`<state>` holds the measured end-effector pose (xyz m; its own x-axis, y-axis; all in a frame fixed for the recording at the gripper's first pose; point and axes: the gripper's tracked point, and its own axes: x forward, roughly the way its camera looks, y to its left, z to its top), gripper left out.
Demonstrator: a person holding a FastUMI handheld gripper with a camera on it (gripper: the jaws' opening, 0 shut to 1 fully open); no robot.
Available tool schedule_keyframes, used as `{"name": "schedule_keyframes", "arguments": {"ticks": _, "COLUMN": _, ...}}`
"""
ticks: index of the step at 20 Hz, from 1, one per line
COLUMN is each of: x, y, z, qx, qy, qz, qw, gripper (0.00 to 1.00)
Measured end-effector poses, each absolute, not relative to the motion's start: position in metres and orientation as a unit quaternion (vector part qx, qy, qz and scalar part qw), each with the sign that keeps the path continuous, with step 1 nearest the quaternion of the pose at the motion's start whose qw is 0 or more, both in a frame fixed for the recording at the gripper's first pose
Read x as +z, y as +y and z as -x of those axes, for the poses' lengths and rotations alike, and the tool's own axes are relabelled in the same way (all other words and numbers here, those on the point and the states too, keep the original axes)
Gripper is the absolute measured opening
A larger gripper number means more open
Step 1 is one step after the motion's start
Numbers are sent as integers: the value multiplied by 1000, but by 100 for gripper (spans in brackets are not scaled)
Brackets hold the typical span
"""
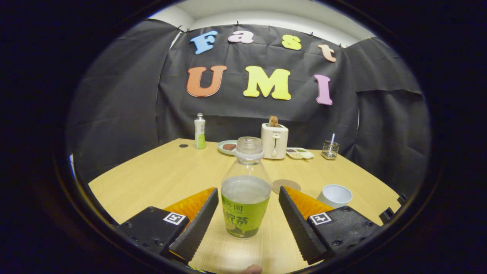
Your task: Take the bottle from table, then pour the juice into the cup, finally place the bottle on the coaster
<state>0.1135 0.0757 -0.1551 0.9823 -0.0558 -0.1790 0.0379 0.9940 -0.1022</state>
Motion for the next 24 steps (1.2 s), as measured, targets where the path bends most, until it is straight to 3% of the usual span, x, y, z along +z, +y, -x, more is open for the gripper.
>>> {"name": "schedule_keyframes", "arguments": {"ticks": 6, "x": -174, "y": 78, "z": -134, "qx": -42, "qy": 102, "qz": 59, "qw": 992, "gripper": 100}}
{"name": "schedule_keyframes", "arguments": {"ticks": 10, "x": -167, "y": 73, "z": -133, "qx": -54, "qy": 93, "qz": 62, "qw": 992, "gripper": 80}}
{"name": "schedule_keyframes", "arguments": {"ticks": 24, "x": -107, "y": 83, "z": -115, "qx": 39, "qy": 71, "qz": -88, "qw": 993, "gripper": 80}}
